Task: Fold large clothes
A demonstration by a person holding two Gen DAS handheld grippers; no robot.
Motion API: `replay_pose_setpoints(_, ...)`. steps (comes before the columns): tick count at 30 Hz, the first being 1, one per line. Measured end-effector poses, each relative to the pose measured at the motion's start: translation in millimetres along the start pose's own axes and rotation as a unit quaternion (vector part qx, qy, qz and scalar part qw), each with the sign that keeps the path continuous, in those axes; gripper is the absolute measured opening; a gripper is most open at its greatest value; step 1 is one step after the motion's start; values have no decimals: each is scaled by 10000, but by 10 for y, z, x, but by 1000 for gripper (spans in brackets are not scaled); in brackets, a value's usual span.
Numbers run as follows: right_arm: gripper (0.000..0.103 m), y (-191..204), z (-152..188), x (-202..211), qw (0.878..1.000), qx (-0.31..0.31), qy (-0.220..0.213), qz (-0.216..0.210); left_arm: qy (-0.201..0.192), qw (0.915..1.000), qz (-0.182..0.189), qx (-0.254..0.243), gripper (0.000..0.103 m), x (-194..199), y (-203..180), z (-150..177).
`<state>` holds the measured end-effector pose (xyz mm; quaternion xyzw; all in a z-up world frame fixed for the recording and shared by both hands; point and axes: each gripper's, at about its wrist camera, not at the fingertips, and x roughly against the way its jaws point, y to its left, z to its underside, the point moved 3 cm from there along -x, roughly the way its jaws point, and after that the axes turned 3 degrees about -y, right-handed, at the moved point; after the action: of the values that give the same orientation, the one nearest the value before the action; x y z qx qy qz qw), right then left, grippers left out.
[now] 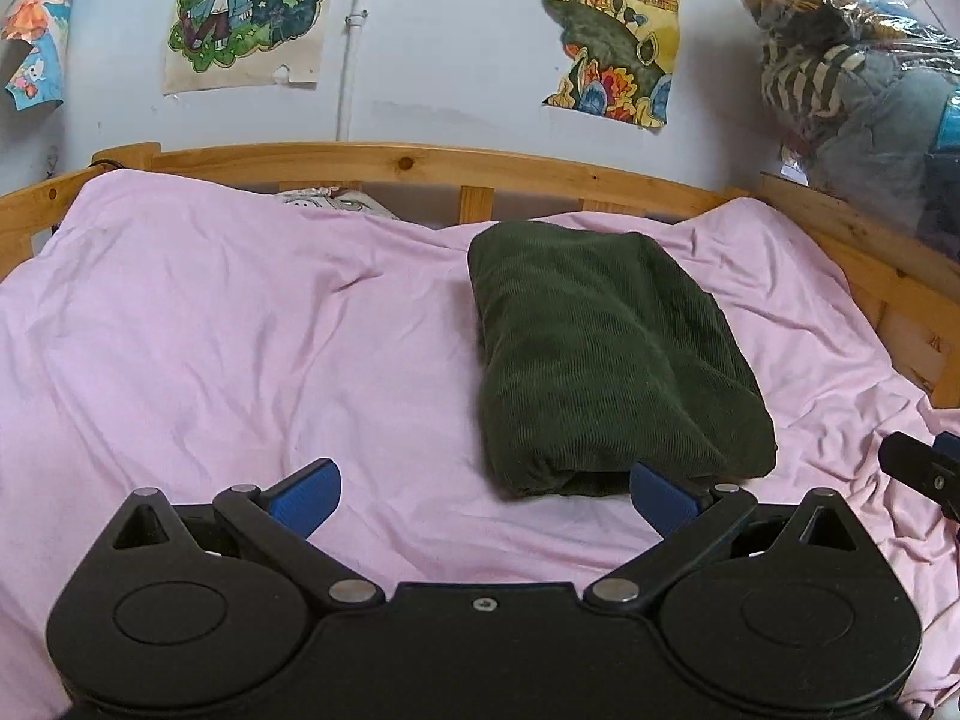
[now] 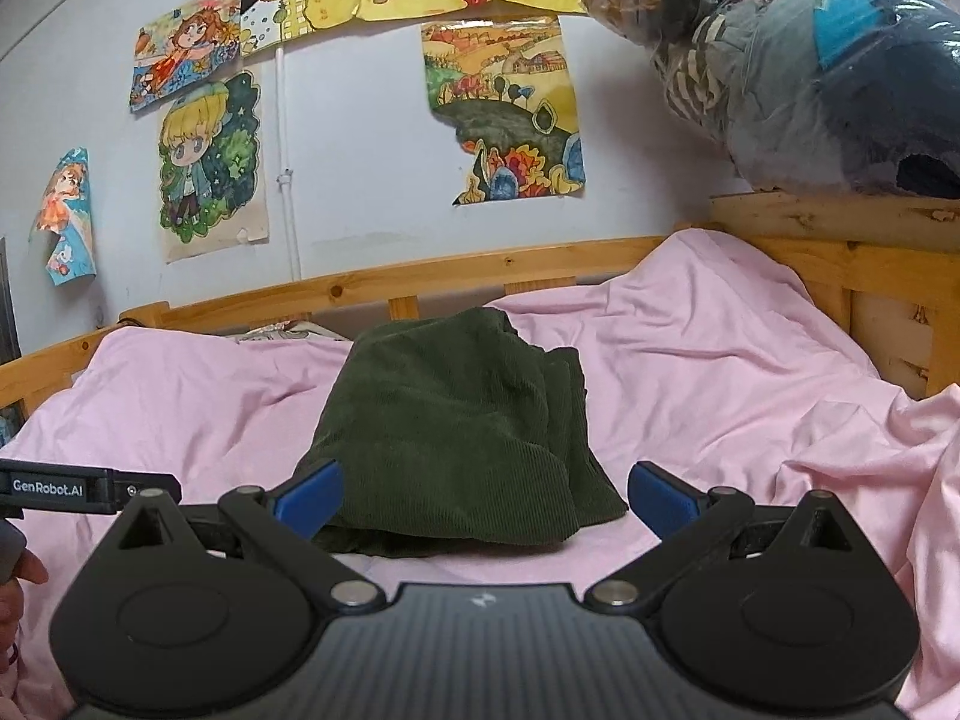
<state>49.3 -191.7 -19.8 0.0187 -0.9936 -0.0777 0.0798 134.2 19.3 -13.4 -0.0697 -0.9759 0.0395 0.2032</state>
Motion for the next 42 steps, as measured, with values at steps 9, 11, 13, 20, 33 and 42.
replay_pose_setpoints(9,103,-26,13,-13,10000,-51,29,28,-61,9999,-58,-73,102,10,3,4)
replay_pose_setpoints(11,103,-28,16,-14,10000,-48,33,25,-70,9999,-58,-61,102,20,-5,7)
replay_pose_setpoints(13,103,-26,16,-14,10000,-50,30,29,-84,9999,-62,-74,102,26,-11,7)
replay_pose_setpoints(20,103,-37,17,-18,10000,-55,35,23,-137,9997,-62,-166,102,45,-30,4)
replay_pose_setpoints(33,103,-36,14,-16,10000,-47,46,28,-141,9997,-66,-173,102,49,-36,5)
replay_pose_setpoints(42,103,-39,21,-22,10000,-42,70,27,-155,9997,-58,-196,102,53,-36,2)
